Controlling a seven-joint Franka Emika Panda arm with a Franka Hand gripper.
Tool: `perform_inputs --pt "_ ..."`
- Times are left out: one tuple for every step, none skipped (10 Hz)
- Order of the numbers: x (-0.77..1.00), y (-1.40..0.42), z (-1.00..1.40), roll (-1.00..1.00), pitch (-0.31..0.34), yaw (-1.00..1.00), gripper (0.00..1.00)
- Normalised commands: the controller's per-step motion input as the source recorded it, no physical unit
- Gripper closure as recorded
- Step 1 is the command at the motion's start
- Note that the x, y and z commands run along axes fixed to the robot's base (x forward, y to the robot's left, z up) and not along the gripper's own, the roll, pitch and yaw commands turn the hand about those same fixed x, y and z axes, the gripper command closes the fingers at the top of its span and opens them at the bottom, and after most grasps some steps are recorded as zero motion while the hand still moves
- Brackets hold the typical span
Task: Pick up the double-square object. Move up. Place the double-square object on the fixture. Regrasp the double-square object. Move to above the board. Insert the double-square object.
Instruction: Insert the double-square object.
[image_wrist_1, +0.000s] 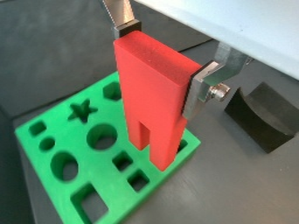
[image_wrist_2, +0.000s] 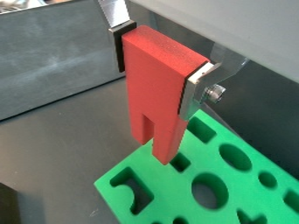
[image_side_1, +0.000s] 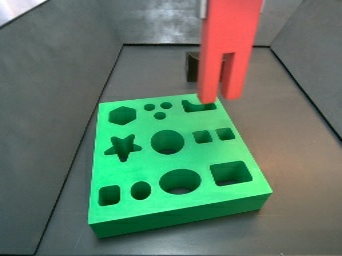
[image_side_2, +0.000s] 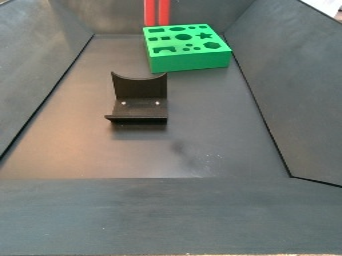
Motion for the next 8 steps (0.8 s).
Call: perform_inputs --pt "0.23 -0.18 0.00 0.03 0.031 0.00 1.00" --pt "0.00 -0.33 -0.54 0.02 -0.034 0.00 1.00" --pt "0.00 -0.23 -0.36 0.07 -0.050 0.00 1.00" --pt "-0.19 -0.35 -0.48 0.15 -0.130 -0.05 1.00" --pt "-0.21 -0.16 -0.10 0.18 -0.070 0.00 1.00" --pt "0.00 0.00 -0.04 0.00 0.000 0.00 1.00" --pt "0.00 0.00 -0.13 0.00 0.000 0.00 1.00" --pt "0.02 0.00 -0.12 0.00 0.000 0.00 1.00"
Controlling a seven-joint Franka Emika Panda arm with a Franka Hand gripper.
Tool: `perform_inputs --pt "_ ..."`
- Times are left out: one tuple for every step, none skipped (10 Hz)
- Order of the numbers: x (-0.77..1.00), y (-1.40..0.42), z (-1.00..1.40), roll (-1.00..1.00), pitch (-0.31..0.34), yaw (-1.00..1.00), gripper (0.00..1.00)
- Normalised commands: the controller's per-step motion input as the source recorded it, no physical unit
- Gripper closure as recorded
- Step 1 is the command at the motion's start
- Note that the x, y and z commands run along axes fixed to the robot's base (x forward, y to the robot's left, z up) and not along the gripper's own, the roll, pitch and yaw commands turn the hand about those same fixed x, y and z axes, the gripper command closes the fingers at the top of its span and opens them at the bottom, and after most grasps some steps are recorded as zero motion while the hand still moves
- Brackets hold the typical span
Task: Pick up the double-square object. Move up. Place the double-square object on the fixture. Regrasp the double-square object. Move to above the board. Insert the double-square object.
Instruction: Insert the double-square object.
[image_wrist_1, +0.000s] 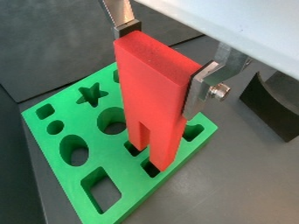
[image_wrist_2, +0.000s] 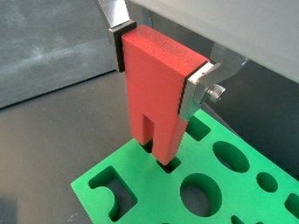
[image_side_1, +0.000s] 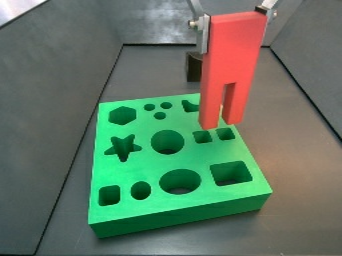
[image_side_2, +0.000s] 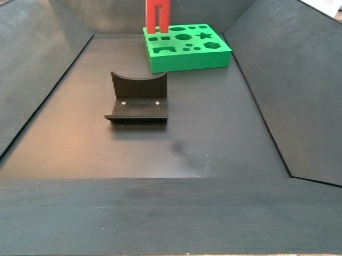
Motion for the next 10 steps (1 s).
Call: perform_inputs --pt "0.08 0.00 -0.17 0.00 0.000 0.00 1.00" --pt "0.17 -0.01 -0.27 0.00 0.000 0.00 1.00" --pt "0.13 -0.06 -0.34 0.02 -0.010 0.00 1.00" --pt "0.02 -0.10 -0.42 0.06 -0.059 0.00 1.00" --pt "0.00 -0.13 -0.50 0.09 -0.099 0.00 1.00" --pt "0.00 -0.11 -0.65 0.08 -0.124 -0.05 1.00" --pt "-0.11 0.00 -0.69 0.00 -0.131 -0.40 1.00" --pt "-0.39 0.17 -0.64 -0.03 -0.141 -0.68 1.00" --pt "-0.09 0.13 -0.04 -0.07 0.000 -0.25 1.00" --pt "0.00 0.03 0.00 0.00 0.000 0.00 1.00"
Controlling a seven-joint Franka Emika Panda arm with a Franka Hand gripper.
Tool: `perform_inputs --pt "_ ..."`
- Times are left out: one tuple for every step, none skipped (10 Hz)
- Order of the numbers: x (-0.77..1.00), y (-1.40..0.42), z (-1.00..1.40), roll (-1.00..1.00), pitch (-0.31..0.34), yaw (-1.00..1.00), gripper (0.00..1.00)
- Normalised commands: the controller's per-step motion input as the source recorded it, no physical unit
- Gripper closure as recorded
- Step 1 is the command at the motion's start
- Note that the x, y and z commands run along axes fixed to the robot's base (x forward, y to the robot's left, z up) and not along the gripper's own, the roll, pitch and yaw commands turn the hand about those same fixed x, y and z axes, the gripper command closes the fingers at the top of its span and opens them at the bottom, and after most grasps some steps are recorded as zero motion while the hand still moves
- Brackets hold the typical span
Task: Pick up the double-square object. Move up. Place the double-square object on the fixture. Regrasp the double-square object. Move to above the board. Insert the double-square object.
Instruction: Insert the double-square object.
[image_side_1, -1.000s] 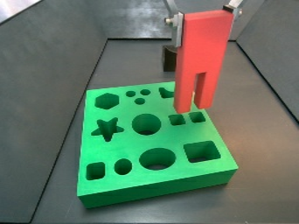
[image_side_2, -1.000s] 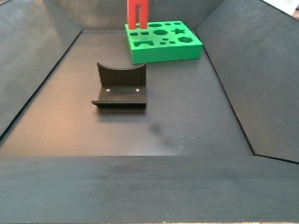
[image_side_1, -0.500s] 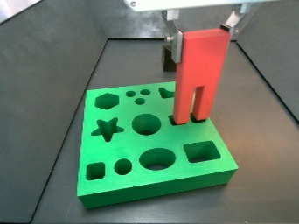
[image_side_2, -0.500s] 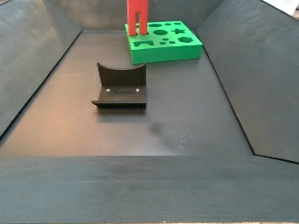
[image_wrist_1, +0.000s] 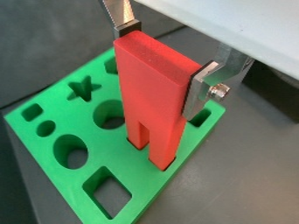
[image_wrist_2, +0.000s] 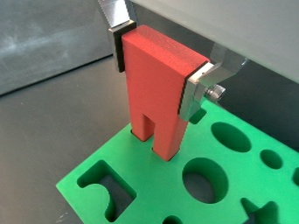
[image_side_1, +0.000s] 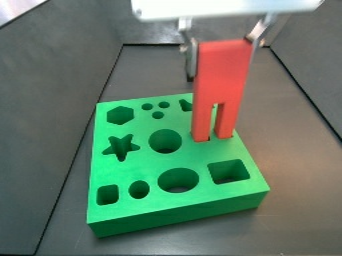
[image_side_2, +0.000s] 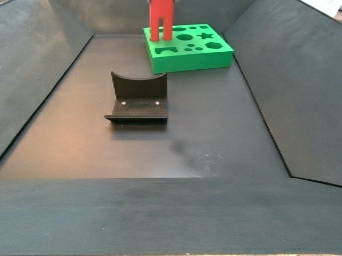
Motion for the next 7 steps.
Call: perform_inputs --pt "-0.21 0.00 -0.27 0.02 -0.066 0.00 1.00" --pt "0.00 -0.24 -0.90 0.16 -0.127 0.00 1.00" --pt "0.00 -0.27 -0.88 0.22 -0.091 0.00 1.00" --pt "0.01 -0.28 -0.81 0.28 0.000 0.01 1.00" --pt "0.03 -0.29 -0.81 0.29 0.000 0.00 1.00" --pt "0.00 0.00 -0.64 0.36 0.000 0.00 1.00" --pt "0.00 0.00 0.00 0.00 0.000 0.00 1.00"
